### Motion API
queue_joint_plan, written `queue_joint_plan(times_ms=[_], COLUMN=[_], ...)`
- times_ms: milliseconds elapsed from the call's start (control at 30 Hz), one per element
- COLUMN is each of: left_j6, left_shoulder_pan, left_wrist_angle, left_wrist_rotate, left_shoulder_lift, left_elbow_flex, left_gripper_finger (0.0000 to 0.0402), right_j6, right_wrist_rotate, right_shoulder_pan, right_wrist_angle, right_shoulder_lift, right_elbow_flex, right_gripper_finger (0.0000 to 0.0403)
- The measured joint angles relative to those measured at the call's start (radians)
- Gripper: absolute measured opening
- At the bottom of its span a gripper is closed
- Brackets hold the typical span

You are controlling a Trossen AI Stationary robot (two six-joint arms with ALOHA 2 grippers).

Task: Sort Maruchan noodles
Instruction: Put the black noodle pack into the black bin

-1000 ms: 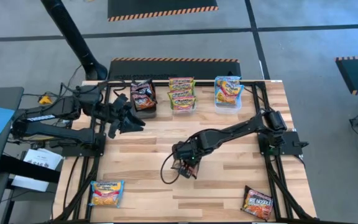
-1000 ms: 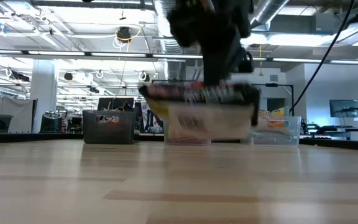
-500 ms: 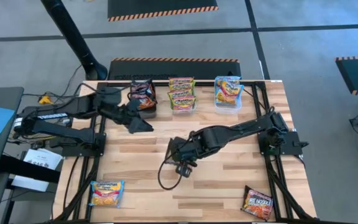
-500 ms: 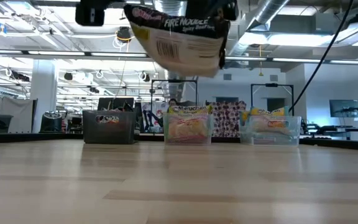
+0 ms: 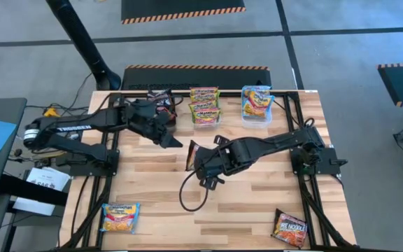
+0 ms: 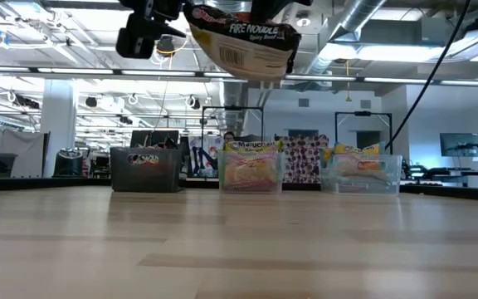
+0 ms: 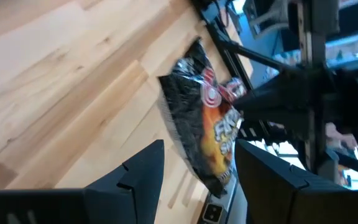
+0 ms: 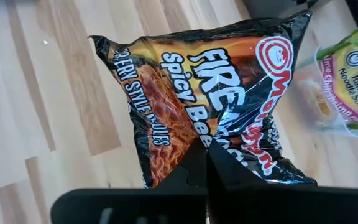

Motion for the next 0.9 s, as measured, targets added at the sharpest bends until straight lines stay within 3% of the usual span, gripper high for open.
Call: queue_joint_plan(times_ms=[900], left_j6=[0.034], left_shoulder_pan=[0.001], left_wrist_angle=[0.186], left_wrist_rotate=[0.115], left_shoulder_lift=[0.165], left_elbow_flex=[0.000], left_gripper_finger=[0.0182], right_j6=[-0.058], right_wrist_rotate=[0.049], right_shoulder_pan=[0.001], right_wrist_angle=[0.033], right_shoulder_lift=[-0.001], right_elbow_flex=[0.001], right_gripper_finger=[0.0006])
